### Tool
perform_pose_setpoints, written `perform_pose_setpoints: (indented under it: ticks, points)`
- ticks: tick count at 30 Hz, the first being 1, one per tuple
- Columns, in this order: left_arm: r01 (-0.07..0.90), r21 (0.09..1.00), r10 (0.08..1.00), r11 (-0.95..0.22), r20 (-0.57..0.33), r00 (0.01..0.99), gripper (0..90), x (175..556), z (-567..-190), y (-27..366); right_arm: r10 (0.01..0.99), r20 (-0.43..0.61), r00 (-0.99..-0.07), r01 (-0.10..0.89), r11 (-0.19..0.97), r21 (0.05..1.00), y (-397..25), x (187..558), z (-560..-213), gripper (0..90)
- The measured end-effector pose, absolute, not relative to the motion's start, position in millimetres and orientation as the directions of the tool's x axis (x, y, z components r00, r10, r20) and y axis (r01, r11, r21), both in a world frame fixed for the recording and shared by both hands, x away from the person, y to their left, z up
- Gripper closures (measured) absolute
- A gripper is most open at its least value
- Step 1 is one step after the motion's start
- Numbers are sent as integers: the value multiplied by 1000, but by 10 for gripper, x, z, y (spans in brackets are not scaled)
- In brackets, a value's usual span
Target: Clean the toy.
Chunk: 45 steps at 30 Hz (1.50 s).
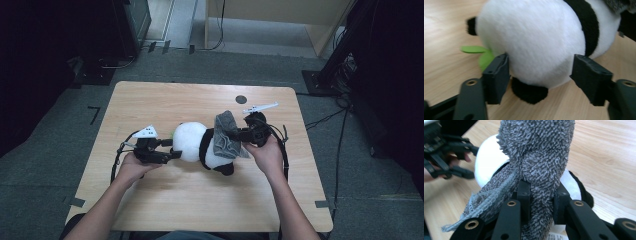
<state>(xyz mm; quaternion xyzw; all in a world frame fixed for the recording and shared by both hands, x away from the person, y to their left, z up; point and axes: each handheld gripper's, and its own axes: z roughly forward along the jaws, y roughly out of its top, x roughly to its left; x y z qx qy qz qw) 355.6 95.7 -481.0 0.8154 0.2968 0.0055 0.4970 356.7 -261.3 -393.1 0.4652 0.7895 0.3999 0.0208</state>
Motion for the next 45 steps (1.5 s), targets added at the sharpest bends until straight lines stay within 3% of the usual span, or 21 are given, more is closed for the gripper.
perform_pose_setpoints:
  ticks: [13,16,20,24,30,37,40,45]
  points:
    - [410,857,550,-311,-189,814,105,3553,-4969,721,745,361,-560,723,227,653,-2622,3660,-4011,737]
    - [424,855,563,-298,-201,802,154,3557,-4979,725,747,361,-558,722,222,655,-2620,3665,-4011,735]
    - [428,850,573,-306,-195,796,303,3531,-4942,757,729,412,-547,735,184,652,-2613,3650,-3937,753]
    - [420,854,573,-307,-187,798,357,3487,-4893,746,670,446,-593,699,152,699,-2485,3606,-3741,754]
    - [431,847,557,-311,-205,805,377,3444,-4846,725,607,426,-671,652,209,729,-2007,3634,-3576,754]
    - [439,844,558,-308,-213,802,376,3426,-4821,720,604,408,-685,674,313,669,-1496,3755,-3841,751]
    - [466,828,573,-313,-227,788,376,3438,-4845,719,647,339,-683,671,374,639,-1424,3780,-3985,745]
    - [475,823,582,-311,-230,780,379,3442,-4856,702,667,337,-664,685,362,633,-1569,3741,-4029,741]
